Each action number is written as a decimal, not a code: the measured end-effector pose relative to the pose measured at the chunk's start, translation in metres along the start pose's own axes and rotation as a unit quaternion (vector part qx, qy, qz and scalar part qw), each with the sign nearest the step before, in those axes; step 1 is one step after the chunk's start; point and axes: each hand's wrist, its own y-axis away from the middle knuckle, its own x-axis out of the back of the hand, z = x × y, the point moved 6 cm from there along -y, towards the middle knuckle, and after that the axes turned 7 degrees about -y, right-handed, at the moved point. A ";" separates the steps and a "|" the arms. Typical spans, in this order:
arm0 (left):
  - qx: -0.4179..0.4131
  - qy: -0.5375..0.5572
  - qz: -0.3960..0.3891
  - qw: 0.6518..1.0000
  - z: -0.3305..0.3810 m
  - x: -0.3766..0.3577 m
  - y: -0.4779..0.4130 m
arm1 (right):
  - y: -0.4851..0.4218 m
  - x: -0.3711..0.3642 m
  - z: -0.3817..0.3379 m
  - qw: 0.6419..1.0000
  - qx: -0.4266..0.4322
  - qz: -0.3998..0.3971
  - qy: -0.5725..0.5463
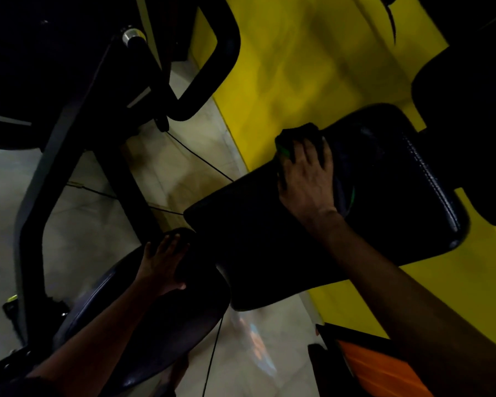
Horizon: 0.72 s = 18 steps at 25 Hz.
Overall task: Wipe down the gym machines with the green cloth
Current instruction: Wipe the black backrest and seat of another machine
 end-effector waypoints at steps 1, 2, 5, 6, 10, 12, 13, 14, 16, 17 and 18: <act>-0.005 0.028 0.015 0.999 -0.006 -0.005 0.001 | -0.004 -0.012 -0.013 0.999 0.015 -0.029 0.010; -0.013 0.054 0.030 0.998 -0.009 -0.010 0.002 | -0.008 -0.024 -0.028 0.997 0.033 -0.066 0.022; -0.041 0.098 0.073 0.992 -0.014 -0.018 -0.001 | -0.008 -0.061 -0.074 0.980 0.077 -0.178 0.033; -0.045 0.107 0.085 0.990 -0.016 -0.020 -0.001 | -0.005 -0.069 -0.083 0.975 0.088 -0.202 0.027; -0.055 0.118 0.136 0.982 -0.016 -0.022 0.005 | -0.006 -0.060 -0.067 0.982 0.098 -0.157 -0.025; -0.049 0.126 0.161 0.978 -0.015 -0.018 0.008 | -0.002 -0.060 -0.062 0.987 0.107 -0.116 -0.007; -0.043 0.127 0.173 0.976 -0.014 -0.017 0.009 | 0.000 -0.066 -0.068 0.987 0.110 -0.113 0.014; -0.038 0.127 0.183 0.974 -0.014 -0.017 0.010 | 0.001 -0.074 -0.076 0.986 0.112 -0.118 0.026; -0.030 0.123 0.196 0.972 -0.014 -0.018 0.010 | 0.002 -0.090 -0.094 0.984 0.116 -0.134 0.028; -0.027 0.118 0.199 0.973 -0.014 -0.018 0.011 | 0.003 -0.097 -0.103 0.982 0.123 -0.140 0.028; -0.024 0.112 0.196 0.974 -0.014 -0.018 0.011 | 0.005 -0.104 -0.110 0.981 0.129 -0.145 0.026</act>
